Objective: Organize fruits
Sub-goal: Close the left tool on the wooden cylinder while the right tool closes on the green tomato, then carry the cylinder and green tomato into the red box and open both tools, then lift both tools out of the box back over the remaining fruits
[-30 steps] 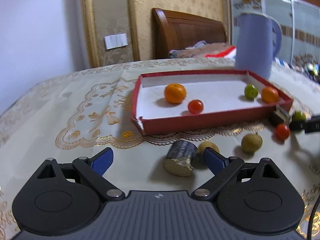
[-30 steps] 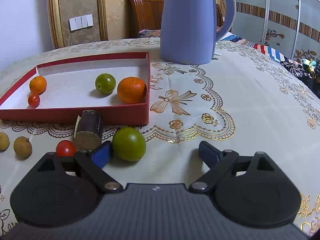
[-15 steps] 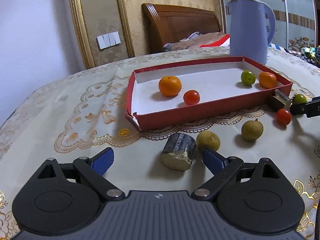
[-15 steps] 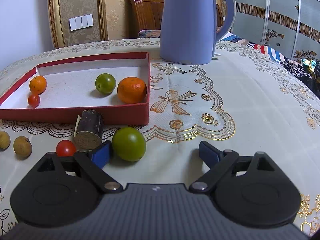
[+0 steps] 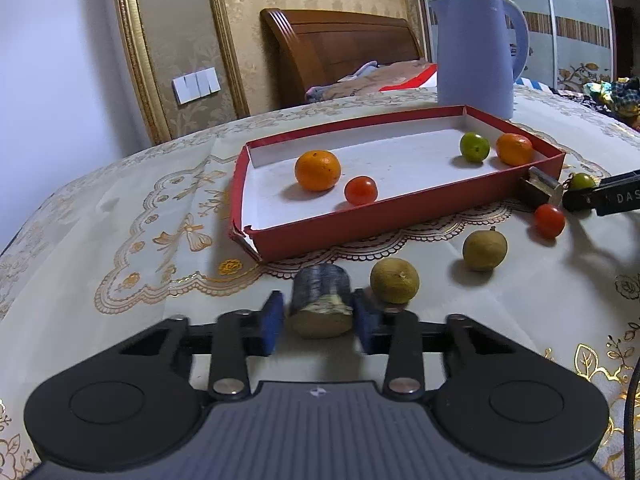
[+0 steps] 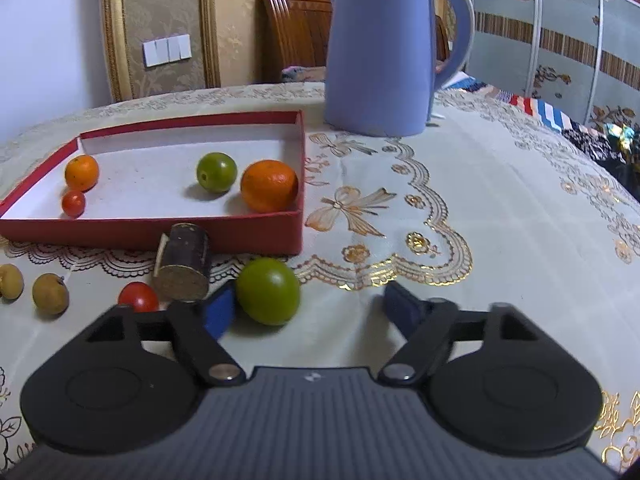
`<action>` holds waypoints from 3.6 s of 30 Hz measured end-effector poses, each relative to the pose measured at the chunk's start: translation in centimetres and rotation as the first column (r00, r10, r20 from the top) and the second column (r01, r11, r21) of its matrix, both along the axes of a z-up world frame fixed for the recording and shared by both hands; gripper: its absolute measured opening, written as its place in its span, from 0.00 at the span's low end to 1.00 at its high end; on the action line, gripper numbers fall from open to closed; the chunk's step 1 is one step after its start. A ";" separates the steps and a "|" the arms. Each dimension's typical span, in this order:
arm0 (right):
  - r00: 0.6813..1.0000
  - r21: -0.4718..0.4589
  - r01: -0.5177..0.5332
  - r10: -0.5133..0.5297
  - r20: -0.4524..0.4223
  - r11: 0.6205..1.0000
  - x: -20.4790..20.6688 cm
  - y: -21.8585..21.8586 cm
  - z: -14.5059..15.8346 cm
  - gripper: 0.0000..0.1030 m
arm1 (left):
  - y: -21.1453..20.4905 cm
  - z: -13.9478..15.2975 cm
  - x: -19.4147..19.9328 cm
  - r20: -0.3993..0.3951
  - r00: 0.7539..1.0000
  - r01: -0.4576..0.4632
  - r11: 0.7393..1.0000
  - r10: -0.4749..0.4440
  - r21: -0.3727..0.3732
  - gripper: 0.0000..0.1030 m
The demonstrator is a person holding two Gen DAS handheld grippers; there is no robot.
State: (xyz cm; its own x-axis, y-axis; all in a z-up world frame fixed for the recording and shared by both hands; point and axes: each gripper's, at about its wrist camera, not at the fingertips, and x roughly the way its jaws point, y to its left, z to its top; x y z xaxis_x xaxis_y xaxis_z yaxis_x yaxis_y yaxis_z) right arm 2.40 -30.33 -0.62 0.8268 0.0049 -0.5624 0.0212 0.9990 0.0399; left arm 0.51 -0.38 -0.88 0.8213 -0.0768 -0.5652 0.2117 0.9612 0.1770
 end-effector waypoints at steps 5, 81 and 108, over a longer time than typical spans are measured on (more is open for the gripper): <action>1.000 0.020 -0.005 0.005 0.014 1.000 -0.2 -0.3 0.1 0.45 | 0.6 0.1 0.1 -0.003 1.000 -0.019 0.999 0.019 -0.032 0.31; 0.990 -0.093 -0.140 0.141 0.008 0.986 10.8 9.7 2.0 0.29 | -2.0 0.6 12.9 -0.023 0.964 -0.266 0.960 0.265 -0.087 0.37; 0.990 -0.001 -0.125 0.124 0.073 0.992 8.7 8.2 2.3 0.79 | -2.4 0.7 11.5 0.016 0.975 -0.217 0.972 0.220 -0.089 0.74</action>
